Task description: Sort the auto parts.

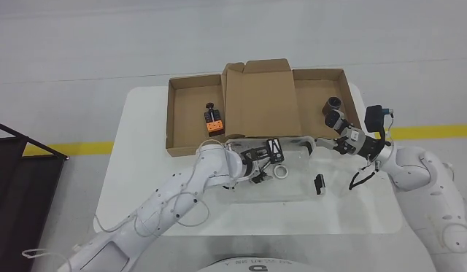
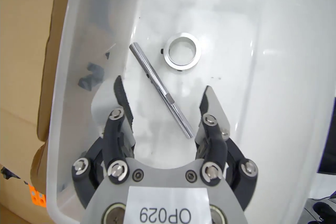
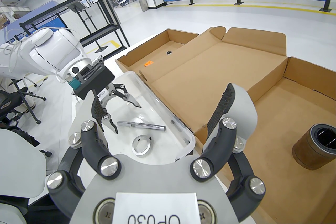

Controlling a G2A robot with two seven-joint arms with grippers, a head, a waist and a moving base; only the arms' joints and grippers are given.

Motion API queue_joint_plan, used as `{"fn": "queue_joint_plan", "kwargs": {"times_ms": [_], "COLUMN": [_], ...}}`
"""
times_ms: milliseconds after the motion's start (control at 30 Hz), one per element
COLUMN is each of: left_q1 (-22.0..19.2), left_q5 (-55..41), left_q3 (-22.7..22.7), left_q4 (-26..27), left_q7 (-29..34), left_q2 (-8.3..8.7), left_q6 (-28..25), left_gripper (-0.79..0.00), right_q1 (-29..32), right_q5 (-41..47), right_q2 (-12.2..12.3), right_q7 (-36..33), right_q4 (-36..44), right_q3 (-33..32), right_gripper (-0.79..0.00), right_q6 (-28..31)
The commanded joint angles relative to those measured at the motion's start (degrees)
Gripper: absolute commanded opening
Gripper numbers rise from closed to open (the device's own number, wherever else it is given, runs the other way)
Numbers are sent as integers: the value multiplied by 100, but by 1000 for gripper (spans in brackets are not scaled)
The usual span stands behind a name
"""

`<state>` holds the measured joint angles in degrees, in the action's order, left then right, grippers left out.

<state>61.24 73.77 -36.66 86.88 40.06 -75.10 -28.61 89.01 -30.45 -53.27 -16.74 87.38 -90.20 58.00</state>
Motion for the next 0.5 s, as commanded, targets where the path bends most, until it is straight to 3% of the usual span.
{"fn": "queue_joint_plan", "kwargs": {"times_ms": [0, 133, 233, 333, 467], "left_q1": [-78, -196, -243, -258, -305], "left_q5": [57, 342, 553, 485, 373], "left_q3": [132, 374, 509, 549, 541], "left_q4": [-176, -432, -609, -793, -1038], "left_q7": [-194, -368, -403, -414, -372], "left_q2": [-81, -228, -318, -390, -461], "left_q6": [273, 799, 1141, 1289, 1371], "left_gripper": [0, -9, -129, -311, -397], "right_q1": [0, 0, 0, 0, 0], "right_q5": [0, 0, 0, 0, 0], "right_q2": [0, 0, 0, 0, 0], "right_q7": [0, 0, 0, 0, 0], "right_q4": [0, 0, 0, 0, 0], "right_q3": [0, 0, 0, 0, 0], "right_gripper": [0, 0, 0, 0, 0], "right_q6": [0, 0, 0, 0, 0]}}
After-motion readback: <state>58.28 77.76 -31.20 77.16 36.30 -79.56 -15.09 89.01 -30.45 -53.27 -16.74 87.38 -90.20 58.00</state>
